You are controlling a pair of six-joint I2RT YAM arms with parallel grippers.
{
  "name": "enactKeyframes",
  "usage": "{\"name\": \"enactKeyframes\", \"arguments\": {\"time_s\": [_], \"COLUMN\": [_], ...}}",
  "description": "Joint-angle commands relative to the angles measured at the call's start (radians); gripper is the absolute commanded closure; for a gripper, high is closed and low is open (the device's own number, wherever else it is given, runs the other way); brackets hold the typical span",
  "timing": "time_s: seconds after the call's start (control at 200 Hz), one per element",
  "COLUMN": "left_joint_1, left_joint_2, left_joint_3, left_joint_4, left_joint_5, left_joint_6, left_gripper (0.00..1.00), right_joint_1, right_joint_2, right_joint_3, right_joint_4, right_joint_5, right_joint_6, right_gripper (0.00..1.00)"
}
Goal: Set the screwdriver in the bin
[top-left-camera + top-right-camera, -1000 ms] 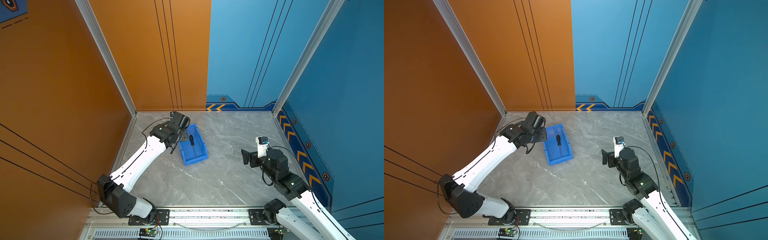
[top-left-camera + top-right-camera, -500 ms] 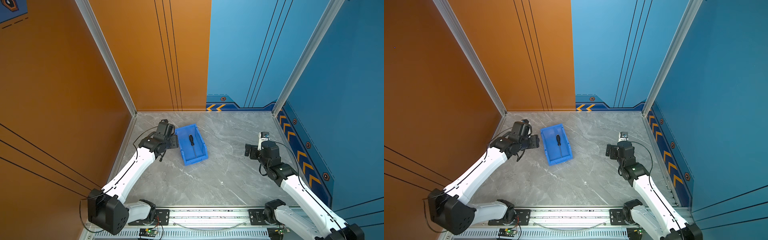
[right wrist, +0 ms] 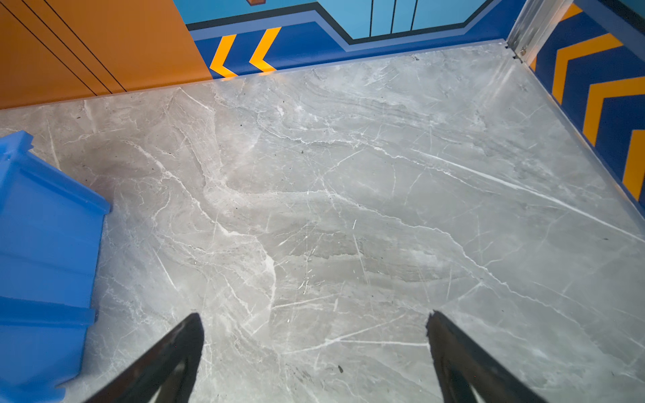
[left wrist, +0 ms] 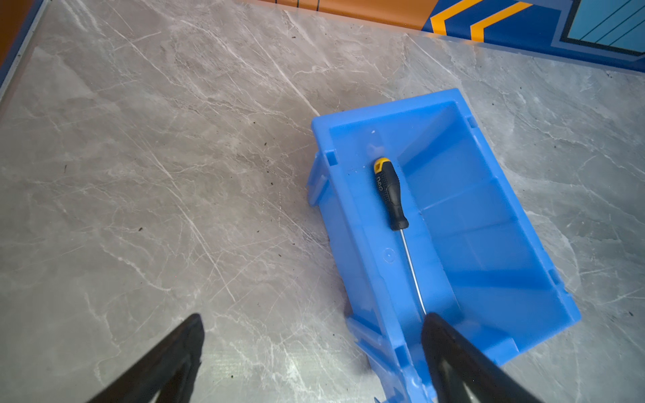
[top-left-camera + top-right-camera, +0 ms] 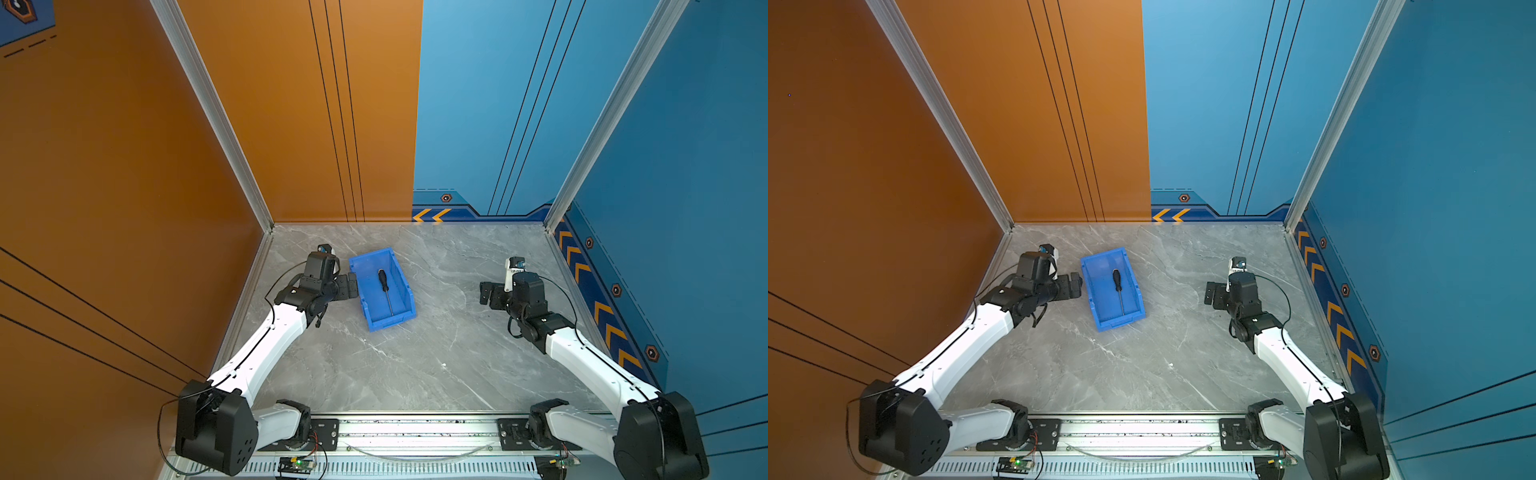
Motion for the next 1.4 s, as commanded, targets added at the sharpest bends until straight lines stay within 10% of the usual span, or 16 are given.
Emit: {"name": "enactKeyframes", "arguments": {"time_s": [0.0,0.526,0.696,1.397], "left_joint_1": [0.03,0.147,0.171,0.268], "left_joint_2": [0.012,0.025,0.017,0.228], "left_joint_3": [-0.039,-0.291,-0.445,-0.551], "left_joint_4": [0.082,0.459,0.779,1.185], "left_joint_5": [-0.001,-0.347,-0.286,-0.106], "left_joint_6": [0.025,0.104,0.293,0.268], "left_gripper": [0.02,0.02,0.02,0.02], "right_joint_1": [-0.007,-0.137,-0.134,-0.225], "right_joint_2": [0.007,0.258,0.225,0.399], "right_joint_3": [-0.028,0.002,-0.11,-0.279], "right_joint_4": [0.133,0.289,0.412,0.905], "right_joint_5": [-0.028,-0.057,0.032,-0.041], "right_joint_6": [-0.091,-0.149,-0.182,-0.168], "right_gripper": [0.0,0.0,0.0,0.0]}}
